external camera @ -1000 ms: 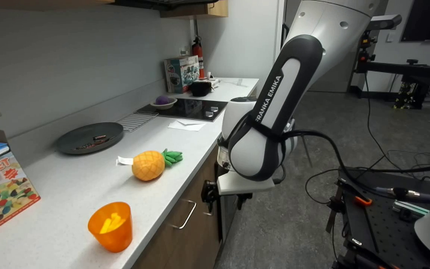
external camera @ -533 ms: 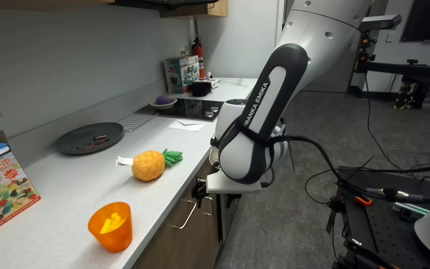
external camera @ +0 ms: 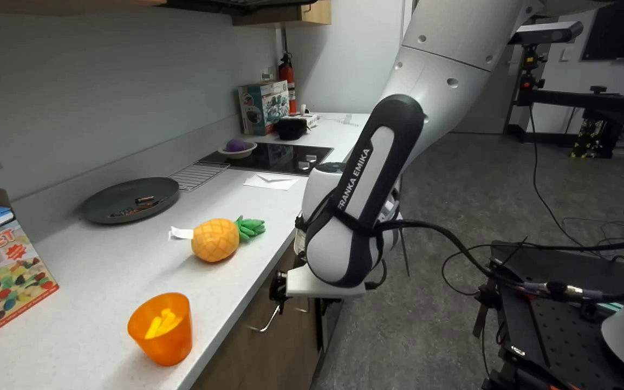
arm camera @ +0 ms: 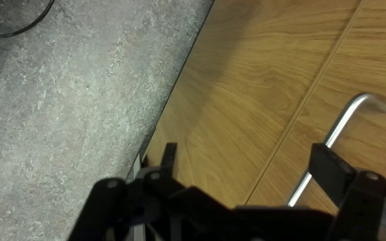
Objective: Open the drawer, put the pineapple plush toy in the drawer then close the drawer
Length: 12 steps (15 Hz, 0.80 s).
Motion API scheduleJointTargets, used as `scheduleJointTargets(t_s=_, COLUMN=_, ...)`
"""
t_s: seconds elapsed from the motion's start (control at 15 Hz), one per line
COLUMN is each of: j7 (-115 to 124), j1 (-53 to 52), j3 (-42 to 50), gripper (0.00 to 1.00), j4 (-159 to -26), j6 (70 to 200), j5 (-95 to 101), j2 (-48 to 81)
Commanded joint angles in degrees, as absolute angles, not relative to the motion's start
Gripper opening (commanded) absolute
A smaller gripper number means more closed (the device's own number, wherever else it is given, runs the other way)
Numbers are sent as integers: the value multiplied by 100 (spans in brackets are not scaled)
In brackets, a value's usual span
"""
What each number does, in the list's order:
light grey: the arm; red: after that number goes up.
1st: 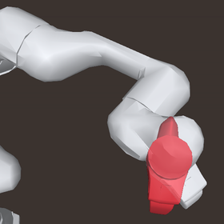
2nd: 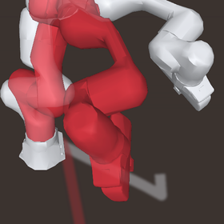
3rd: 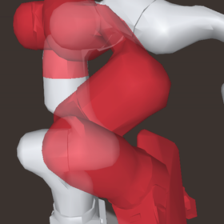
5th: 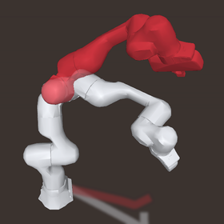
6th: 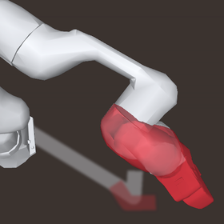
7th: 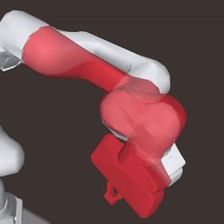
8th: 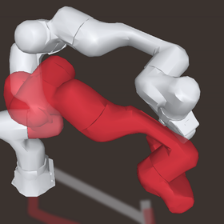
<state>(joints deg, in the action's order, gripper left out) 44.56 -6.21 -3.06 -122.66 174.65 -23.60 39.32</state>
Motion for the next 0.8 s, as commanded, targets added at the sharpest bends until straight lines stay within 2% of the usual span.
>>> scheduleJointTargets(t_s=0.0, j7=4650, j1=-771, j3=-215, gripper=100, j4=-11956, j6=17656, j5=-2534, j2=4193)
scheduleJointTargets(t_s=0.73, j7=4984, j1=-746, j3=-213, gripper=100, j4=-11768, j6=17749, j5=-2570, j2=4441)
